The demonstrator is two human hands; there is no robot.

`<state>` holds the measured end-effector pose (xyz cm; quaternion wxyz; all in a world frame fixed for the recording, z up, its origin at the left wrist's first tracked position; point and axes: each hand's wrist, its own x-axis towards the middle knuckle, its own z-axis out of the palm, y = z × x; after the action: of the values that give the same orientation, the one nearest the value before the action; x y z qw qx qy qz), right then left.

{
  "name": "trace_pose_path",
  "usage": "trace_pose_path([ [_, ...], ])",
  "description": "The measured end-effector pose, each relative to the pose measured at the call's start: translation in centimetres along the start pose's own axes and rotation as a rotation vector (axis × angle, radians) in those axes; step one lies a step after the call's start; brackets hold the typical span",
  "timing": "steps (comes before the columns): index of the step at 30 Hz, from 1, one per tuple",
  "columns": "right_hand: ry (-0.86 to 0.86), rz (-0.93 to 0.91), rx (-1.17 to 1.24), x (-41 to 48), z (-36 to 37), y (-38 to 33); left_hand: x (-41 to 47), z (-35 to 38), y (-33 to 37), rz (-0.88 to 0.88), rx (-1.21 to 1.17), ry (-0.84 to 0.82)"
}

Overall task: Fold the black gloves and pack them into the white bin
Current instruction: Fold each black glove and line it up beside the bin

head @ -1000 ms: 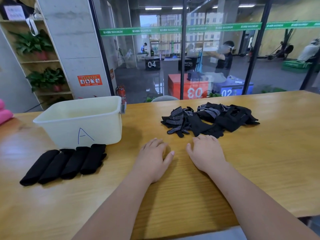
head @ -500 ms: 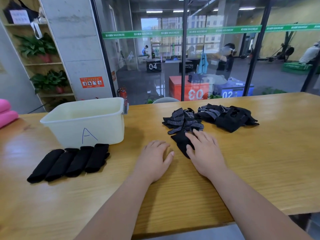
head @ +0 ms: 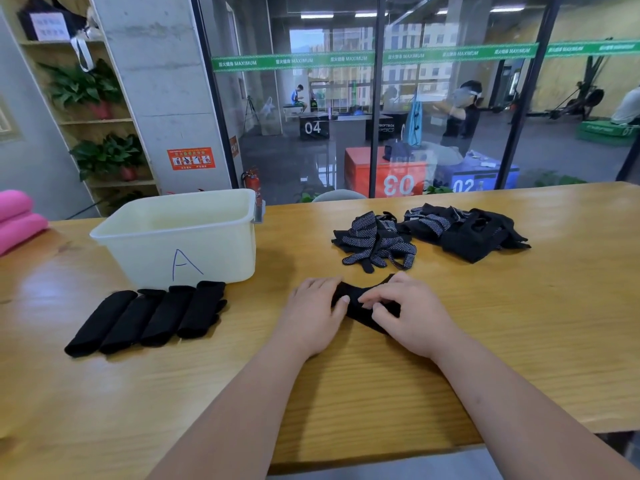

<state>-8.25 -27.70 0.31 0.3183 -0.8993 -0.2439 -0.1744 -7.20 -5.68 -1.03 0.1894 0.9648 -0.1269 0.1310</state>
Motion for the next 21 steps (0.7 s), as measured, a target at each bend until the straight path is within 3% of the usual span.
trace_pose_path([
  [5,0.17,-0.032,-0.113,0.6,0.3,0.8,-0.1,0.0,-0.3,0.048,-0.129,0.042],
  [9,-0.044,0.013,-0.19,1.9,0.3,0.1,-0.1,-0.4,-0.9,-0.008,-0.451,0.057],
  [13,-0.27,0.013,-0.296,3.6,0.6,-0.9,-0.1,-0.7,-1.0,-0.1,-0.467,0.131],
  [18,-0.386,0.108,-0.327,5.7,0.2,-1.3,0.2,-0.7,-1.0,-0.13,-0.441,0.138],
  [21,-0.296,0.141,-0.27,6.8,-0.8,-1.0,0.2,-0.7,-1.0,-0.141,-0.449,0.161],
])
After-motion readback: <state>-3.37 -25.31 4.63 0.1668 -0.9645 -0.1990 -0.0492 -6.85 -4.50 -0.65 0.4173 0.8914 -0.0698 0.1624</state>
